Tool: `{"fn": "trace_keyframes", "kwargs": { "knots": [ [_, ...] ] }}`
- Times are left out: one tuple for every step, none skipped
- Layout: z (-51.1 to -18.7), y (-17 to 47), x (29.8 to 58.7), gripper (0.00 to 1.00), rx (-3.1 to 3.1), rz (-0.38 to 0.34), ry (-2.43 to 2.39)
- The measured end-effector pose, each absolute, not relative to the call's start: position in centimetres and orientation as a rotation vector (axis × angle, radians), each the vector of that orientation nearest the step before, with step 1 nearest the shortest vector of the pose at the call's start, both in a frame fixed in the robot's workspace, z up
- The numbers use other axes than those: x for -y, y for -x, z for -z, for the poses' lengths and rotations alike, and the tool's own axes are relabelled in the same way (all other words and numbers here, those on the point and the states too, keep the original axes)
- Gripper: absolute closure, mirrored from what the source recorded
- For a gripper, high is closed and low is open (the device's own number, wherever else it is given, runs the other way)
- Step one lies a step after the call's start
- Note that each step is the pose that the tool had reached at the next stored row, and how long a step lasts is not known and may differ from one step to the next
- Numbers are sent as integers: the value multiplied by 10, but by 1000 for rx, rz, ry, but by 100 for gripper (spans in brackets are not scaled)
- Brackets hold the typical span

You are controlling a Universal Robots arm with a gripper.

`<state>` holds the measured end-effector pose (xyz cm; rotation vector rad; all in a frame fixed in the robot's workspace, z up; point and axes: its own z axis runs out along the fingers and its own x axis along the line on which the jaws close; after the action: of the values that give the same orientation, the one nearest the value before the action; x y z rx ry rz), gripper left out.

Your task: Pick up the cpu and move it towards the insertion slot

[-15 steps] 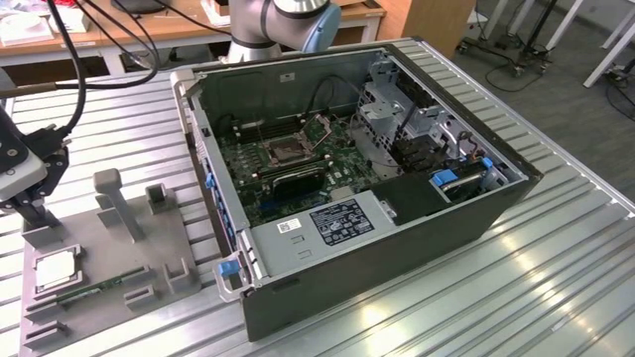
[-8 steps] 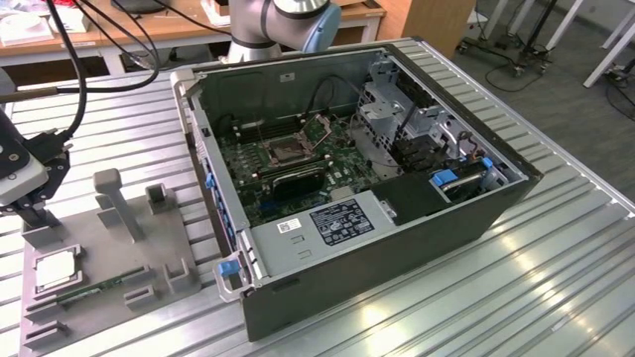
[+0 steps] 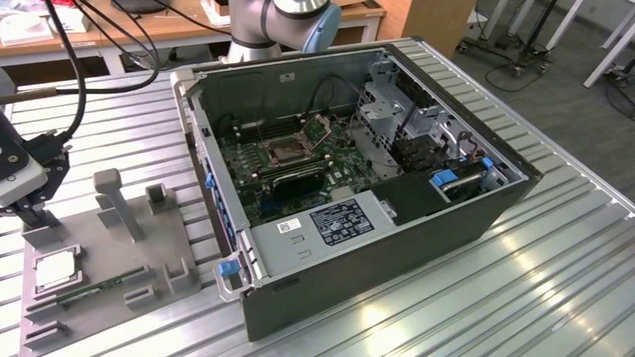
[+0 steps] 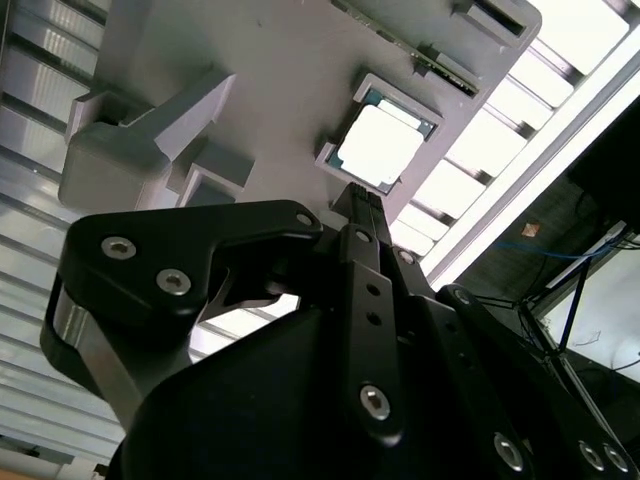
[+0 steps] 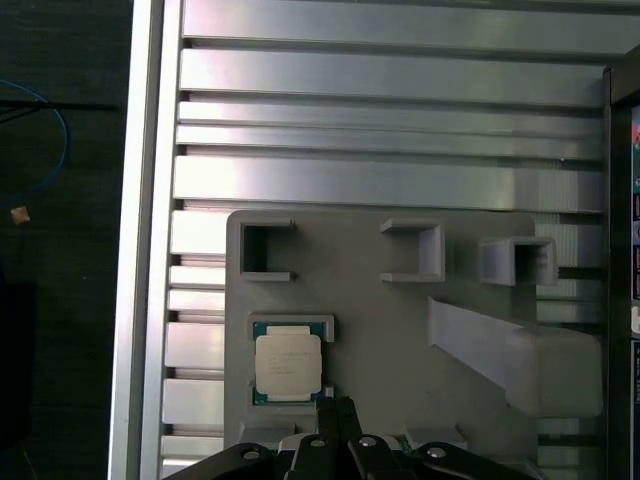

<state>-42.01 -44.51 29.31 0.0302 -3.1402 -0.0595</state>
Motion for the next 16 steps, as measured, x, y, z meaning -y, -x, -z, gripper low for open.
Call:
{"fn": "trace_keyframes", "kwargs": {
  "knots": [
    [-292, 421, 445, 89, 3140, 59, -30],
    [-291, 421, 446, 89, 3140, 60, -30],
    [-290, 422, 446, 89, 3140, 59, -30],
    [-289, 423, 447, 89, 3140, 59, -30],
    [-287, 424, 448, 89, 3140, 60, -30],
    [-286, 424, 448, 89, 3140, 60, -30],
    [-284, 425, 449, 89, 3140, 60, -30],
    [-282, 426, 450, 89, 3140, 60, -30],
    [-280, 427, 451, 89, 3140, 59, -30],
    [-279, 428, 451, 89, 3140, 60, -30],
    [-277, 429, 452, 89, 3140, 60, -30],
    [-275, 429, 453, 89, 3140, 60, -30],
    [-273, 430, 453, 89, 3140, 60, -30],
    [-271, 431, 454, 89, 3140, 60, -30],
    [-269, 431, 454, 89, 3140, 60, -30],
    [-268, 432, 455, 89, 3140, 60, -30]
  ]
}}
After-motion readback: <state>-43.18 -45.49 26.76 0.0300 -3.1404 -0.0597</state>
